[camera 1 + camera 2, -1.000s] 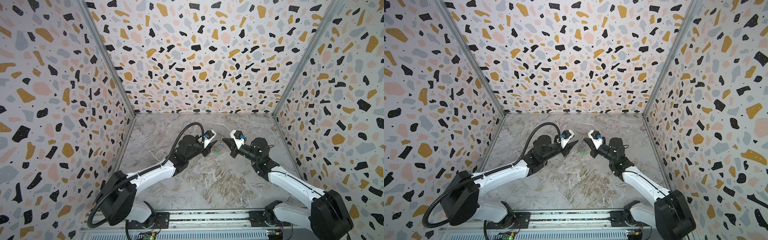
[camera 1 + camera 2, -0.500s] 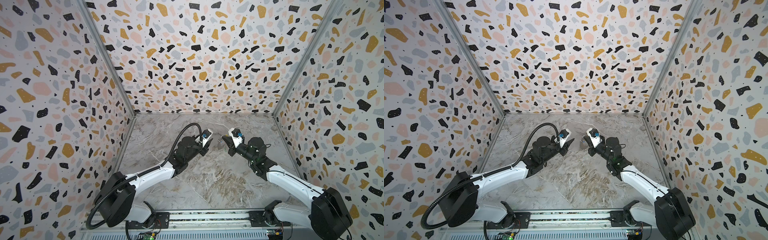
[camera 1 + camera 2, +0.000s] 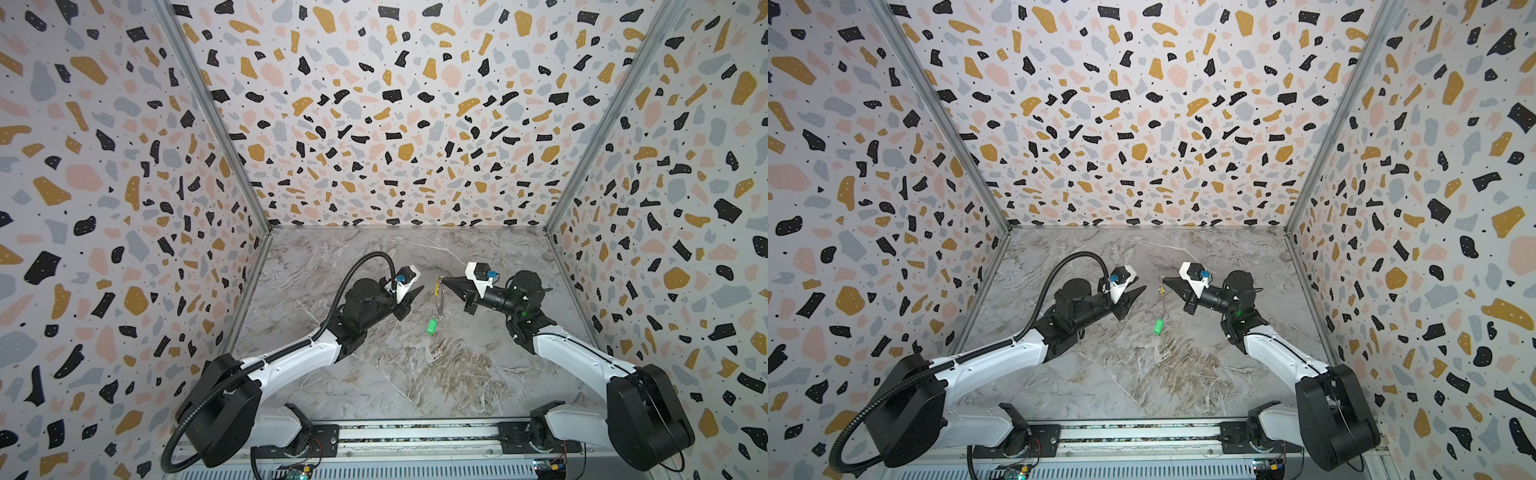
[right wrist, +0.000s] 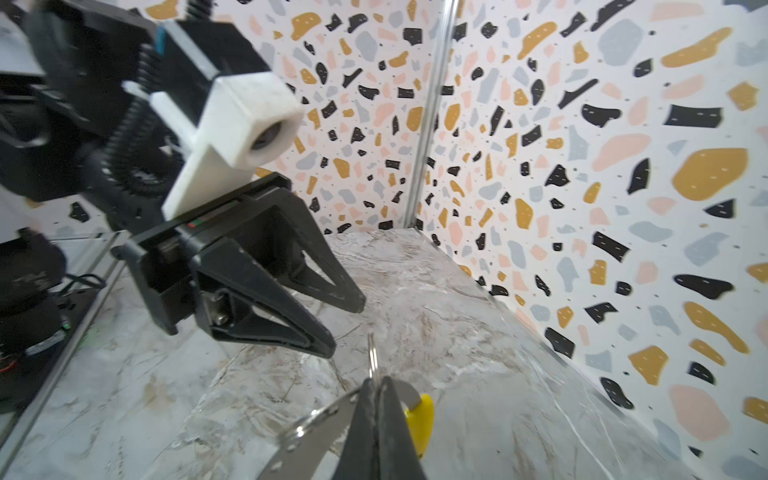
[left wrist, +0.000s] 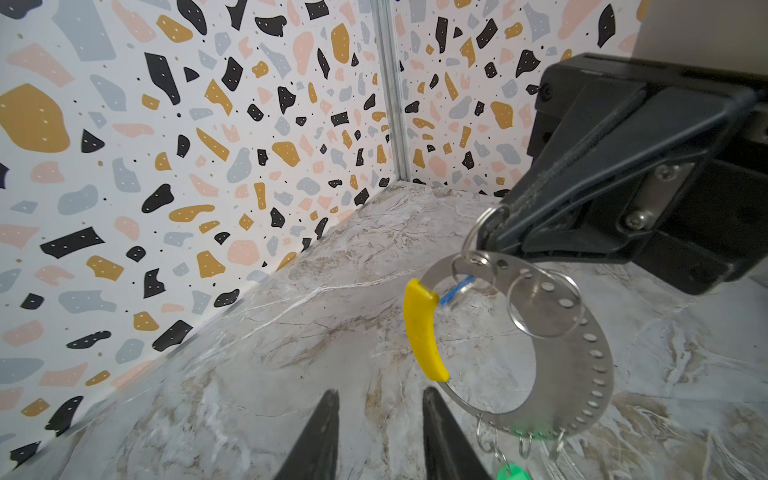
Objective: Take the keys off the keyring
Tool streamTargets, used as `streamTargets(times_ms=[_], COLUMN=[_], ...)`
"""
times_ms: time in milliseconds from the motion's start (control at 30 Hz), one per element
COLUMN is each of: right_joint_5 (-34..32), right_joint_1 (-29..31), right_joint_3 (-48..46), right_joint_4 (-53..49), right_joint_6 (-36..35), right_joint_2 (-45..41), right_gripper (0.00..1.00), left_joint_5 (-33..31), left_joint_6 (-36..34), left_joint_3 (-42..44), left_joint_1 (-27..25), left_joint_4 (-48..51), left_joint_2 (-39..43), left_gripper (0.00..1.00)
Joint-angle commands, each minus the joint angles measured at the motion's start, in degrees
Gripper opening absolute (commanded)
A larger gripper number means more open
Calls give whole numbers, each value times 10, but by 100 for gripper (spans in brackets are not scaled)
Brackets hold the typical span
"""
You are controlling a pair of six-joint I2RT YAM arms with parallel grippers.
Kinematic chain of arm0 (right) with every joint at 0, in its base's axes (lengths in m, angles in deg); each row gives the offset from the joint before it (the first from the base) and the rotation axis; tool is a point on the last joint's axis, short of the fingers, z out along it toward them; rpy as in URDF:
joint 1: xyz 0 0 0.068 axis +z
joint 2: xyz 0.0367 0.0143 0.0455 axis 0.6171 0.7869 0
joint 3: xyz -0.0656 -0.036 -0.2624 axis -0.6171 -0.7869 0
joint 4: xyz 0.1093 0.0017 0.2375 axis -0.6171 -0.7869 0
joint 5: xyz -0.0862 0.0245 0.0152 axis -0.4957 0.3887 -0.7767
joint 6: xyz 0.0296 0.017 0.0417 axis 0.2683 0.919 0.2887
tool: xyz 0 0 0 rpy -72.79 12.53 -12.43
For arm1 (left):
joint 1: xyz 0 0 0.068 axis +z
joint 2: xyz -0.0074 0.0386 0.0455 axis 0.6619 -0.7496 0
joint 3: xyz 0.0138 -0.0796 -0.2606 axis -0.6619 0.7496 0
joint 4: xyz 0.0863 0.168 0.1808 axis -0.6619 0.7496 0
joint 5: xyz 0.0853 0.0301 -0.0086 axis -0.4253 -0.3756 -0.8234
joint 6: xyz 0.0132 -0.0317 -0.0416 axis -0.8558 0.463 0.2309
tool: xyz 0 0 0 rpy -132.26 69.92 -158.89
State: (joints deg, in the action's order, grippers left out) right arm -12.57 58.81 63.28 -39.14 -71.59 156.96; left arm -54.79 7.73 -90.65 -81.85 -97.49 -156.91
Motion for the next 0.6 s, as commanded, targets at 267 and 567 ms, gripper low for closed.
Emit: streamTargets(times_ms=[267, 567], right_joint_5=[119, 129], right_joint_1=[-12, -14], right_joint_3=[18, 20], right_joint_4=[88, 84], right_joint_6=[43, 43], right_joint_2=[22, 23], right_gripper=[0, 0], left_joint_5=[115, 90], left_joint_6=[12, -13], left_joint_3=[-17, -20], left_joint_1=[1, 1], left_joint_4=[-34, -27], left_joint_2=[-9, 20], left_gripper=[35, 28])
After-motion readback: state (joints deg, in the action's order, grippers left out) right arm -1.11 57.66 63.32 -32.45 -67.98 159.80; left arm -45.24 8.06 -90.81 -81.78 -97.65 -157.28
